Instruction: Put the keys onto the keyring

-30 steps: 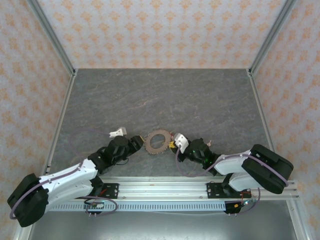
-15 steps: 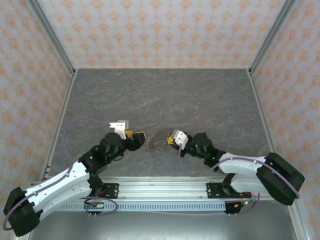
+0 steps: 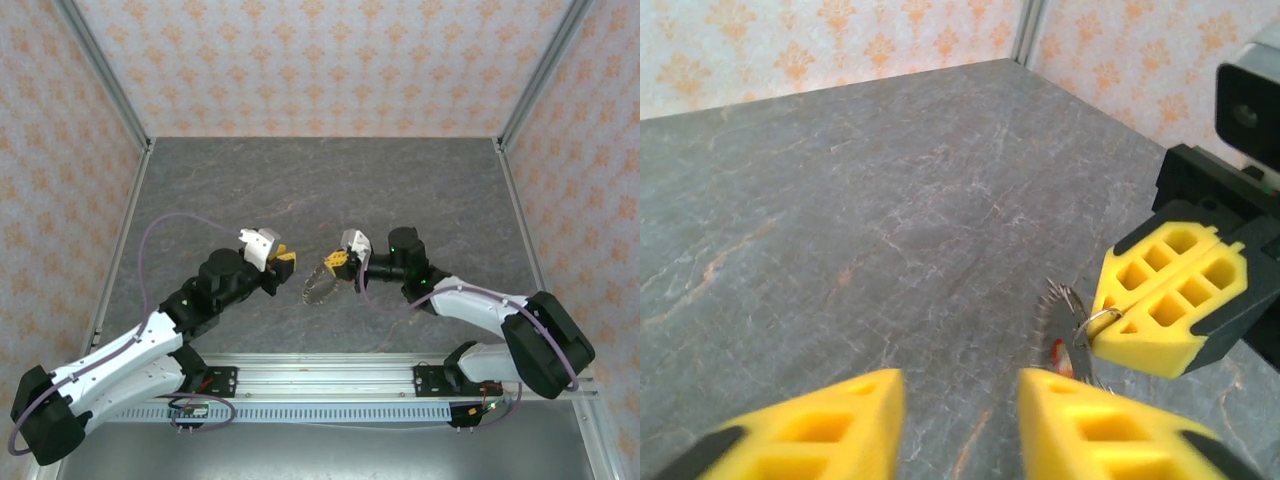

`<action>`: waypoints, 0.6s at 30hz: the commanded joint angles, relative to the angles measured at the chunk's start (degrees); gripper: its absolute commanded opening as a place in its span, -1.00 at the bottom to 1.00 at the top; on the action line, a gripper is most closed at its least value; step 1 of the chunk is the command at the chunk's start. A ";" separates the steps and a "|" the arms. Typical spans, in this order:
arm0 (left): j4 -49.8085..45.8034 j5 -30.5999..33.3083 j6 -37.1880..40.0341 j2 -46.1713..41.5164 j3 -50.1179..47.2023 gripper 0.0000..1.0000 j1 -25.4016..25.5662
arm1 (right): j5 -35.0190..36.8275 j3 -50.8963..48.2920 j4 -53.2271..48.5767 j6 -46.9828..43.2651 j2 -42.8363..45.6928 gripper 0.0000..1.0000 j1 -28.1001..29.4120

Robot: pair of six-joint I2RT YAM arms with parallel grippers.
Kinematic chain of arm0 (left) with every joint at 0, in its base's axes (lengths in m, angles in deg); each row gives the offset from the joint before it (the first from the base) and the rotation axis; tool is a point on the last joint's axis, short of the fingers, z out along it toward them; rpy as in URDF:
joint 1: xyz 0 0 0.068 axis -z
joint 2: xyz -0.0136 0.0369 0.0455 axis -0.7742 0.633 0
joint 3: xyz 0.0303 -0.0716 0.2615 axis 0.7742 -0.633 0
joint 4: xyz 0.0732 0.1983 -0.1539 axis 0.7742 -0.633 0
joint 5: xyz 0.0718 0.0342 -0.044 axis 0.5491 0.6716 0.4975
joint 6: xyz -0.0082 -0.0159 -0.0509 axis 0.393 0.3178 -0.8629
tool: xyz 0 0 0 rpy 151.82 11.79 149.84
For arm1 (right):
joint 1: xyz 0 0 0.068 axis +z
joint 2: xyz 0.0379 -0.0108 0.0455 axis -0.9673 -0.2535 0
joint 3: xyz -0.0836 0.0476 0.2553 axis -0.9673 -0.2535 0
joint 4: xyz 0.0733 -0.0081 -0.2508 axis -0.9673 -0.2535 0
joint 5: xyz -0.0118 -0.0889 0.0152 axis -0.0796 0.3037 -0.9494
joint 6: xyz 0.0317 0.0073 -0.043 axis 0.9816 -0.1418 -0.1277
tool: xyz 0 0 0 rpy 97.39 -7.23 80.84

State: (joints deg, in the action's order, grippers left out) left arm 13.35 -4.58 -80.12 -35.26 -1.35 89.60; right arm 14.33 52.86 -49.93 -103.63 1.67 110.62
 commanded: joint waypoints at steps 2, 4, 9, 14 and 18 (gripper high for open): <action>1.42 -7.62 9.17 2.06 4.08 -0.43 -2.04 | -8.38 7.12 -11.18 -8.43 0.45 -1.00 -0.43; 1.22 -10.63 10.48 3.39 5.13 -0.43 -2.85 | -9.16 8.77 -14.87 -10.98 0.12 -1.00 -0.80; 2.77 -15.16 11.00 6.20 5.98 -0.42 -3.54 | -15.57 12.05 -18.88 -11.30 -1.97 -1.00 -4.66; 5.31 -19.75 11.94 7.81 5.47 -0.46 -4.13 | -17.10 13.63 -24.28 -15.65 -2.97 -1.00 -6.17; 4.02 -24.35 14.74 10.24 6.98 -0.46 -4.16 | -17.40 15.15 -30.12 -21.47 -2.75 -1.00 -6.30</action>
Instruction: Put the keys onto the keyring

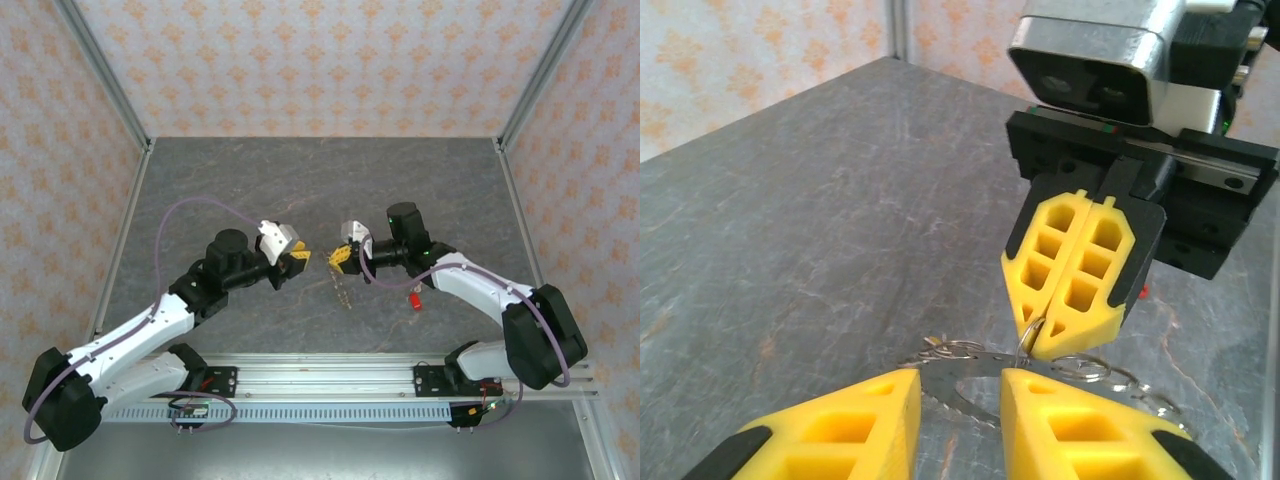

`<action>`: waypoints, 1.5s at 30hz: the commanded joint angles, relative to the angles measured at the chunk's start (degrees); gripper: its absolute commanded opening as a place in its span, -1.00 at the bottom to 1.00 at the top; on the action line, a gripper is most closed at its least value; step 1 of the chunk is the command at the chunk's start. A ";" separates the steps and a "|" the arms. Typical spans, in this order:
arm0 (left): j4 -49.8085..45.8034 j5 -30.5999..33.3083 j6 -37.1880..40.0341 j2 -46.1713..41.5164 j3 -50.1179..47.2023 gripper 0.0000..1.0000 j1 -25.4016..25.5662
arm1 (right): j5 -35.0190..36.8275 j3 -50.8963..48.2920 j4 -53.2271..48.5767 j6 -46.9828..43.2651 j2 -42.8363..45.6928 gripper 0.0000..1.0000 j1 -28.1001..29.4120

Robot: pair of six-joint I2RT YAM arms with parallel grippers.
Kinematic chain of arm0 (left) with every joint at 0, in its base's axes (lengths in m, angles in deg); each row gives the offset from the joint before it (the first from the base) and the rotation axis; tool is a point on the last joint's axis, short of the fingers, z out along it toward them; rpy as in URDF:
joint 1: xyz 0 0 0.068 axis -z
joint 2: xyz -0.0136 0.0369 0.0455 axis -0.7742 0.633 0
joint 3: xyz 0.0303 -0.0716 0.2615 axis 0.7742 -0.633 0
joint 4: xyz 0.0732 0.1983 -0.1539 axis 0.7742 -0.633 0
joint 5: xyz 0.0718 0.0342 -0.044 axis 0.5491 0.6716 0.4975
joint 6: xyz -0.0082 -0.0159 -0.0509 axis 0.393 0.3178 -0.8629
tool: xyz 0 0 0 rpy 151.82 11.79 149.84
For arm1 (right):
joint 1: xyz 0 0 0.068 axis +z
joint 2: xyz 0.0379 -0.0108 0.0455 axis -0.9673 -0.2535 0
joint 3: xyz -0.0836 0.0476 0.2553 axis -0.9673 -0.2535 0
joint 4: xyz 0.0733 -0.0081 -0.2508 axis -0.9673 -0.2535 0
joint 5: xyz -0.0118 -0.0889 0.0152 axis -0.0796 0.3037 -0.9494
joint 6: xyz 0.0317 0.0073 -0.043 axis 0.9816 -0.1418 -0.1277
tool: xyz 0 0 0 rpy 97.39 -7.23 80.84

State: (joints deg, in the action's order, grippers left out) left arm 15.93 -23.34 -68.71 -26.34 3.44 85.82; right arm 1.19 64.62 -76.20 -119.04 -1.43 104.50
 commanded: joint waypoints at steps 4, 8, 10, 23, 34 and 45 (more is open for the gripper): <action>0.91 -8.12 4.23 5.02 4.18 -0.48 -0.40 | -4.75 3.59 -4.77 -6.96 0.93 -1.00 -0.19; 0.68 -10.32 4.90 6.81 5.13 -0.51 -0.37 | -6.25 3.38 -5.33 -7.74 1.08 -1.00 -0.81; 0.33 -10.80 5.46 7.22 5.26 -0.51 -0.37 | -7.55 3.19 -5.19 -7.88 1.02 -1.00 -1.31; -8.12 -18.35 10.85 12.07 9.15 -0.49 -0.37 | -10.70 2.96 -5.45 -9.42 0.57 -1.00 -2.41; -7.76 -15.79 12.35 13.89 10.60 -0.50 -0.42 | -12.56 4.02 -8.16 -11.62 0.17 -1.00 -2.47; -11.02 -18.85 14.13 16.55 12.49 -0.60 -0.30 | -13.61 4.26 -7.57 -11.21 0.05 -1.00 -2.47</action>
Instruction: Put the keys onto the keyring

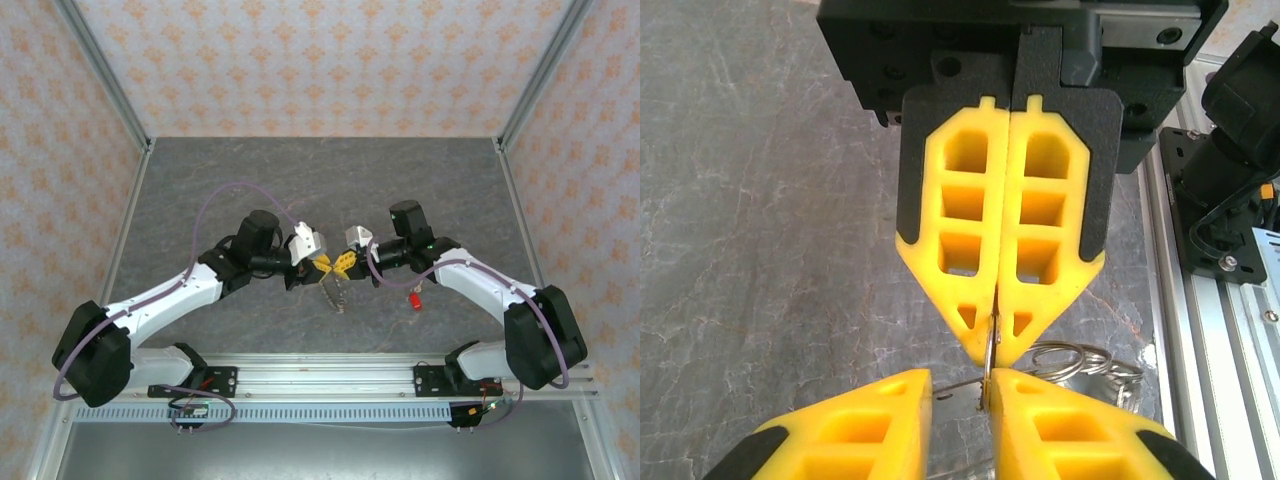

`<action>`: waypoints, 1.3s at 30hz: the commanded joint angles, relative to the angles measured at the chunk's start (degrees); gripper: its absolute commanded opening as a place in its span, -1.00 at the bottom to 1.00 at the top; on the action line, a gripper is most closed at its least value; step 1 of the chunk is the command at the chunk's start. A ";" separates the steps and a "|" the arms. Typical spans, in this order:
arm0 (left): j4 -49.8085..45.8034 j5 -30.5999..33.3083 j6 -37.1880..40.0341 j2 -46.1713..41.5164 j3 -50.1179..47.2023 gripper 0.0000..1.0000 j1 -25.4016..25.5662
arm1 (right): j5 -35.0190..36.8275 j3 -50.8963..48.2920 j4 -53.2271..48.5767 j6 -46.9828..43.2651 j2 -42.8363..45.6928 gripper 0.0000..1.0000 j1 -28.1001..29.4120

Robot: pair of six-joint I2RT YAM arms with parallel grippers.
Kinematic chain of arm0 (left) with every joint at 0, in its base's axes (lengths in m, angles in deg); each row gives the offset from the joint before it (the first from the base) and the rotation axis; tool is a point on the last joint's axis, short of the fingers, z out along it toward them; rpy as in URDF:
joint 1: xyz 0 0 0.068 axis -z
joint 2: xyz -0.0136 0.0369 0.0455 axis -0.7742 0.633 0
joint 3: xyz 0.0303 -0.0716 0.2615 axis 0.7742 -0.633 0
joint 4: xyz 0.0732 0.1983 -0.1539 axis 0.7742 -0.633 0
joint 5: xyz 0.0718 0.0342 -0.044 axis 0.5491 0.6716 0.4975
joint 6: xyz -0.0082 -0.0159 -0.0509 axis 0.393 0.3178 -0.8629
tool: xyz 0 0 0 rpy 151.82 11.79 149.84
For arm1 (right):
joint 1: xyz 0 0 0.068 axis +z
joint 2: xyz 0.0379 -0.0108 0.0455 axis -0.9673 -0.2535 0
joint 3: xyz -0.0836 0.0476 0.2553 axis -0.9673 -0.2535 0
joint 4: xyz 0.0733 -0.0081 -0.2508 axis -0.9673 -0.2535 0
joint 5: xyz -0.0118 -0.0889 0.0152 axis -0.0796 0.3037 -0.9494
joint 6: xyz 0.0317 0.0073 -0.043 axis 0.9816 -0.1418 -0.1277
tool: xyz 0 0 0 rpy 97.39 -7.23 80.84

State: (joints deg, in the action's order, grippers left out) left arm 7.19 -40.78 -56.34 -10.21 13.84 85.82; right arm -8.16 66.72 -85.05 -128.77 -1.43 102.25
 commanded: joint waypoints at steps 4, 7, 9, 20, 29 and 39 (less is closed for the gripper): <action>-3.72 -1.55 2.24 0.87 2.85 -0.73 -0.29 | -4.61 2.17 3.11 0.57 -0.24 -1.00 -0.21; -3.70 -1.56 2.25 0.88 3.10 -0.80 -0.23 | -5.06 2.19 4.15 1.86 -0.57 -1.00 -0.20; -3.21 -1.26 1.97 0.87 3.06 -0.81 -0.29 | -5.00 2.23 4.64 2.36 -0.62 -1.00 -0.15; -1.37 0.18 0.23 0.70 2.96 -0.79 -0.20 | -5.17 1.37 8.61 6.31 -0.33 -1.00 -0.22; -0.89 1.61 -0.18 0.52 3.03 -0.85 0.07 | -5.74 1.43 8.03 6.28 -0.34 -1.00 0.01; 0.19 2.83 -1.20 0.03 3.26 -0.77 0.15 | -5.24 2.18 4.52 4.73 -0.45 -0.98 0.85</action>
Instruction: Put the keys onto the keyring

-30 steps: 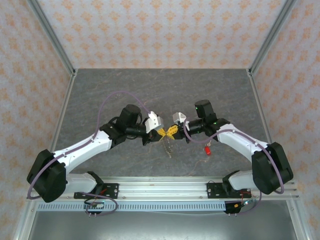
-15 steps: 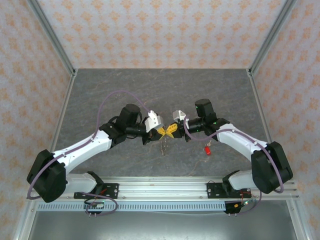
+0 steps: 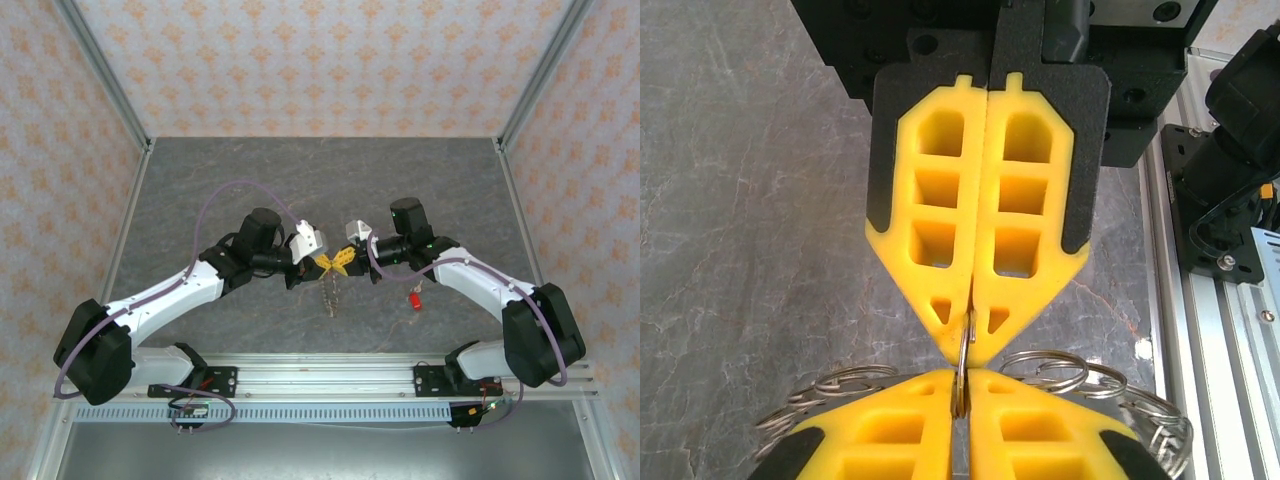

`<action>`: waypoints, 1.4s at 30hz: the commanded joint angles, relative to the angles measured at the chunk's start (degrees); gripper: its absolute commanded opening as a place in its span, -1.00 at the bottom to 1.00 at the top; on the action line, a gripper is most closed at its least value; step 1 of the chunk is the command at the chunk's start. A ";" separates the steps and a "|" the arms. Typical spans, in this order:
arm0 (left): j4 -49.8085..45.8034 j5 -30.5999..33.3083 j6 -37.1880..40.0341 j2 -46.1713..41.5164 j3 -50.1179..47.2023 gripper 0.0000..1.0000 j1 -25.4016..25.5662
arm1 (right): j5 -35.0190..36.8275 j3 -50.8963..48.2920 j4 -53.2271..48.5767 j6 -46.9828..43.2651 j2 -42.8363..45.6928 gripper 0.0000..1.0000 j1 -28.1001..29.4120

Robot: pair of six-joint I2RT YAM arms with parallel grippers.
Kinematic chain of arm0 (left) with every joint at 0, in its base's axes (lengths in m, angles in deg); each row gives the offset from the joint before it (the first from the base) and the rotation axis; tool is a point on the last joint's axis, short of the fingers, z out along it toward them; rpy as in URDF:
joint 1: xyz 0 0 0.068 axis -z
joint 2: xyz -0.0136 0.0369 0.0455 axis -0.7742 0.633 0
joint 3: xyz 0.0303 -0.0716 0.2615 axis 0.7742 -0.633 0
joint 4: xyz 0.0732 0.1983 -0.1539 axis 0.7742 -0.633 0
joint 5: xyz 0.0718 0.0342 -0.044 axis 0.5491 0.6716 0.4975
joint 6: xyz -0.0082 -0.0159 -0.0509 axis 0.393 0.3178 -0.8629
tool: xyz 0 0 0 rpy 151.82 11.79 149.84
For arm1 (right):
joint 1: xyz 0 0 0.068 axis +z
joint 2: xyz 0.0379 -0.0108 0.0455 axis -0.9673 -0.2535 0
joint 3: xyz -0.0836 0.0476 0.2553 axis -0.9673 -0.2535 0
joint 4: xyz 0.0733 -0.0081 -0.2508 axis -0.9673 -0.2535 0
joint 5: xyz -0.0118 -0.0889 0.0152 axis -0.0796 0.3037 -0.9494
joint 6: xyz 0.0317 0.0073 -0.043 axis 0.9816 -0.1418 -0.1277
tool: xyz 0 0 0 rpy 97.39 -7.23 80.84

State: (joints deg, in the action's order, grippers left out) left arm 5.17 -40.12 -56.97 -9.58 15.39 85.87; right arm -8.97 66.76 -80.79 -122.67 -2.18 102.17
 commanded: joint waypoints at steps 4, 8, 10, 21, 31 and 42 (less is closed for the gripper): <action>1.59 2.23 -0.03 -0.38 1.99 -0.78 0.11 | -4.80 2.31 0.26 -1.40 0.37 -0.98 0.93; 1.62 2.43 -0.23 -0.53 2.12 -0.76 0.11 | -4.75 2.50 -0.21 -1.49 0.21 -0.98 1.01; 1.96 2.40 -0.47 -0.62 2.19 -0.76 0.11 | -4.67 2.47 -0.46 -1.57 0.21 -0.98 1.11; 2.96 3.97 -1.27 -0.71 2.55 -1.00 0.20 | -2.48 2.57 -3.16 -2.37 0.76 -0.83 1.73; 6.91 9.63 -3.05 -4.37 -0.96 -1.00 0.13 | 19.55 -5.35 11.56 19.21 11.95 -0.41 0.77; 10.36 10.75 -5.72 -4.96 -2.91 -1.00 0.11 | 68.04 -9.69 2.11 48.49 25.66 -0.61 -0.64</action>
State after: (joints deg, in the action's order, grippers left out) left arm 10.51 -30.86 -60.95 -13.36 13.34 85.98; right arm 42.41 56.36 -72.75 -85.17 22.30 101.86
